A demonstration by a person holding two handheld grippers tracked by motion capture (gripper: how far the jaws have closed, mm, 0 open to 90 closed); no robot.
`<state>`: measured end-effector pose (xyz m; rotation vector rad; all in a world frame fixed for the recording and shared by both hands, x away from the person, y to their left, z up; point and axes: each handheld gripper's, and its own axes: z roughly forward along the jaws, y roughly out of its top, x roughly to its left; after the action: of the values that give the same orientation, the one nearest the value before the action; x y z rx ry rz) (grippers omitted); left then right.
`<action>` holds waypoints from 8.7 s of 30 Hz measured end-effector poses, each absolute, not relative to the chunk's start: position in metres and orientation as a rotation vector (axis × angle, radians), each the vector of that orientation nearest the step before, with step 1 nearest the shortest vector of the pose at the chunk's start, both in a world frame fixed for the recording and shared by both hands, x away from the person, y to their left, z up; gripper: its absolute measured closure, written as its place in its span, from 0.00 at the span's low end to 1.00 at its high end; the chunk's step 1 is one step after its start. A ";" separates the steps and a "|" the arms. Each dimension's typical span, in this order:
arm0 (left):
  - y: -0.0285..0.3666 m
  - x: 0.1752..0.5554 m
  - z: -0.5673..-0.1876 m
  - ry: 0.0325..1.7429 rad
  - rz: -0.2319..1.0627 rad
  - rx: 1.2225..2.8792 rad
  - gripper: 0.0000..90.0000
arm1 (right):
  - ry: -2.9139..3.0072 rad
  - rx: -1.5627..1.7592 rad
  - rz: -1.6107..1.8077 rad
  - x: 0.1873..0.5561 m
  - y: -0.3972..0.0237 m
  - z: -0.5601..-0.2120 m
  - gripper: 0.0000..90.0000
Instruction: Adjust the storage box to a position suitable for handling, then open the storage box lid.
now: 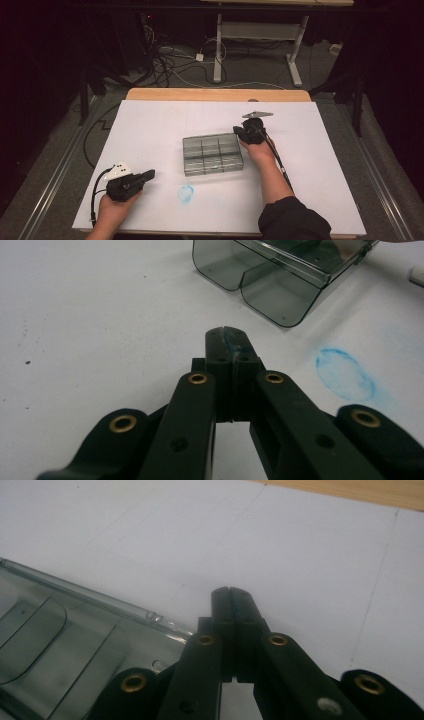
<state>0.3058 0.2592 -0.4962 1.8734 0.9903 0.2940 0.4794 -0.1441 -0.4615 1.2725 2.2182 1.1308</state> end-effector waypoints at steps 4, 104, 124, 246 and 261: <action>0.259 0.305 -0.496 0.986 0.298 1.874 0.98 | 2.239 1.241 1.142 0.456 -0.138 -0.462 1.00; 0.216 0.292 -0.492 0.863 0.245 2.012 0.98 | 2.205 1.009 1.431 0.272 -0.167 -0.447 1.00; 0.209 0.297 -0.489 0.836 0.227 2.006 0.97 | 2.424 0.803 1.539 0.250 -0.093 -0.462 1.00; 0.182 0.287 -0.474 0.736 0.092 1.963 0.97 | 2.340 0.901 1.534 0.265 -0.117 -0.458 1.00; 0.180 0.295 -0.475 0.733 0.092 1.954 0.97 | 2.348 0.885 1.502 0.261 -0.117 -0.462 1.00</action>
<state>0.2955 0.1804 -0.4747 1.9545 0.7326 0.0923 0.2607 -0.1174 -0.4617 0.8851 2.3480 1.5018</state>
